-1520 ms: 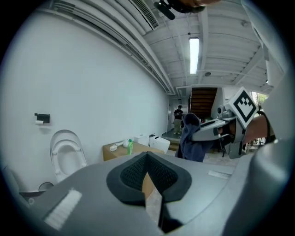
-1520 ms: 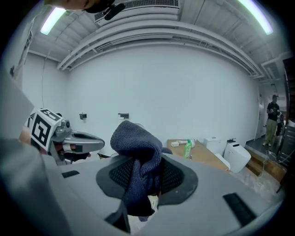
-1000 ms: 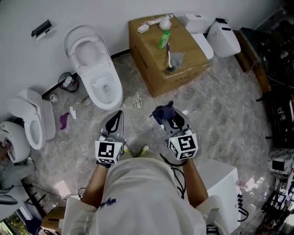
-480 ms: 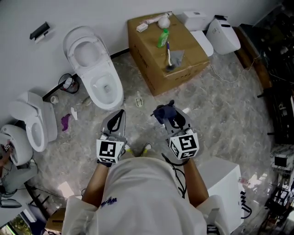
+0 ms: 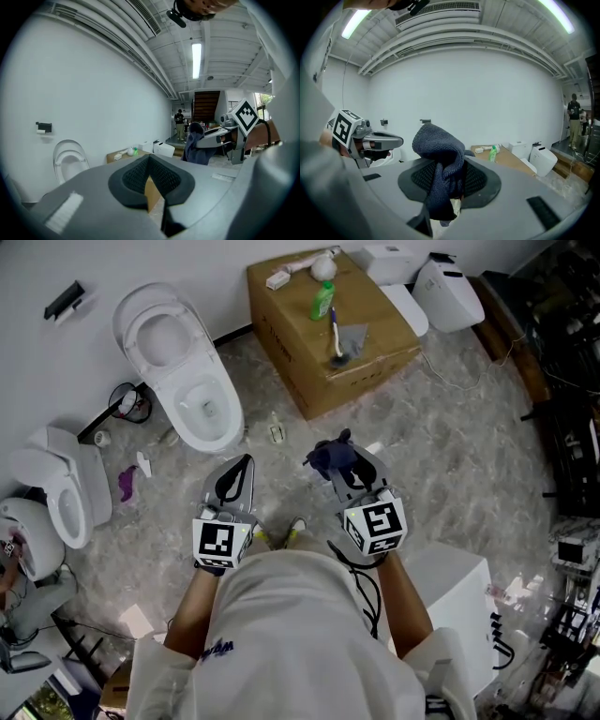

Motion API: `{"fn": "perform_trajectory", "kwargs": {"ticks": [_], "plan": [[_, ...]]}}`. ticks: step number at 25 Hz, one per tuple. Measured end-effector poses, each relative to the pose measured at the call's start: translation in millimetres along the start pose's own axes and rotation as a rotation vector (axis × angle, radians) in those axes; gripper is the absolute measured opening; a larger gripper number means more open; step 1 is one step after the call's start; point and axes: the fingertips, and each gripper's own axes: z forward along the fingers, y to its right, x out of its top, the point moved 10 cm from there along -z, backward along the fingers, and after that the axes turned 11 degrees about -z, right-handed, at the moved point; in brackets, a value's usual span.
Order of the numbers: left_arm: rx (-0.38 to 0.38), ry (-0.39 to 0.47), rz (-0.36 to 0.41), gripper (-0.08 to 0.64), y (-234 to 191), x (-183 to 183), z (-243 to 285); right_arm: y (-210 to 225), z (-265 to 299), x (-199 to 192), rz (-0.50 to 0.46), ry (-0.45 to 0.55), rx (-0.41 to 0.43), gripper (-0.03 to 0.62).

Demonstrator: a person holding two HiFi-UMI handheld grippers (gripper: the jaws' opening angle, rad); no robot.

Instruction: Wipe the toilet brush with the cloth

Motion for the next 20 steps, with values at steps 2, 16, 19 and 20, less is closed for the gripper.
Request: {"fn": "perform_trajectory", "kwargs": {"ticks": [2, 16, 19, 20], "plan": [[-0.002, -0.002, 0.0, 0.002, 1.9, -1.2, -0.3, 0.3, -0.4, 0.2, -0.011, -0.005, 0.012, 0.129], [-0.022, -0.028, 0.004, 0.002, 5.2, -2.2, -9.3, -6.3, 14.5, 11.7, -0.135, -0.082, 0.169, 0.129], [0.001, -0.029, 0.0, 0.002, 1.8, -6.4, -10.4, -5.2, 21.8, 11.8, -0.134, -0.083, 0.193, 0.129], [0.009, -0.031, -0.001, 0.002, 0.0, -7.6, -10.8, -5.2, 24.8, 11.2, -0.126, -0.08, 0.199, 0.129]]}}
